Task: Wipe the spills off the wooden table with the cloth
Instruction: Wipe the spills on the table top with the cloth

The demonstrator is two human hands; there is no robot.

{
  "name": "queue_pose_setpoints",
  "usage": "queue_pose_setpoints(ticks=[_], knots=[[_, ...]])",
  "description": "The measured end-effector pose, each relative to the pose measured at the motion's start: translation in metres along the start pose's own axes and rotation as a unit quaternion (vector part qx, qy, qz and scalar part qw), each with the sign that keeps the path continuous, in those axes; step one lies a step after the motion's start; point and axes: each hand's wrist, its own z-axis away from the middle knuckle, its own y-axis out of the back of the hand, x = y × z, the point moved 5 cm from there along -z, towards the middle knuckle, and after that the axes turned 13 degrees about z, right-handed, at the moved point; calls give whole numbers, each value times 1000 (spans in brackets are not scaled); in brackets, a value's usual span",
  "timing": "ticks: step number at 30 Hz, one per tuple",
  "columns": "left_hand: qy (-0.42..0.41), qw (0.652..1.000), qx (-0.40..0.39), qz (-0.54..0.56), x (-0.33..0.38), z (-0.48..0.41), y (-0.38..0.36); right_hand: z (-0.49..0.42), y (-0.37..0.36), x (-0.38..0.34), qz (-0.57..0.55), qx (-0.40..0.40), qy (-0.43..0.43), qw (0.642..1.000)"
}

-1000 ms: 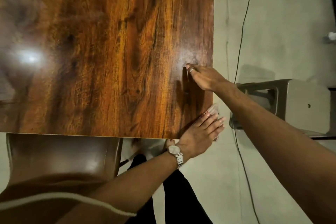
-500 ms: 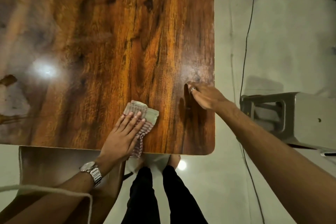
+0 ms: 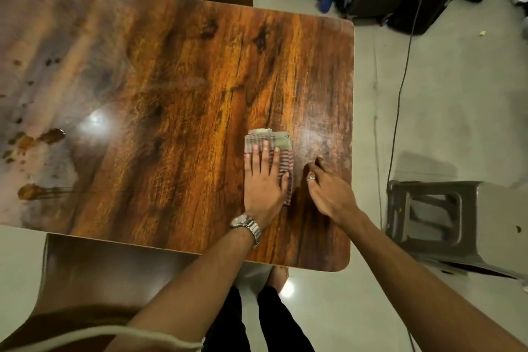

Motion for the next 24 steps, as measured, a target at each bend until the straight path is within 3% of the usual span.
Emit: queue_pose_setpoints(ticks=[4,13,18,24], knots=[[-25,1000,-4,6,25,-9,-14,30,2,15,-126,111,-73,983],[-121,992,-43,-3,121,-51,-68,45,3,51,-176,190,-95,961],[-150,986,-47,-55,145,-91,-83,42,-13,53,-240,178,-127,946],[-133,991,-3,-11,163,-195,-62,35,-28,47,-279,152,-136,938]])
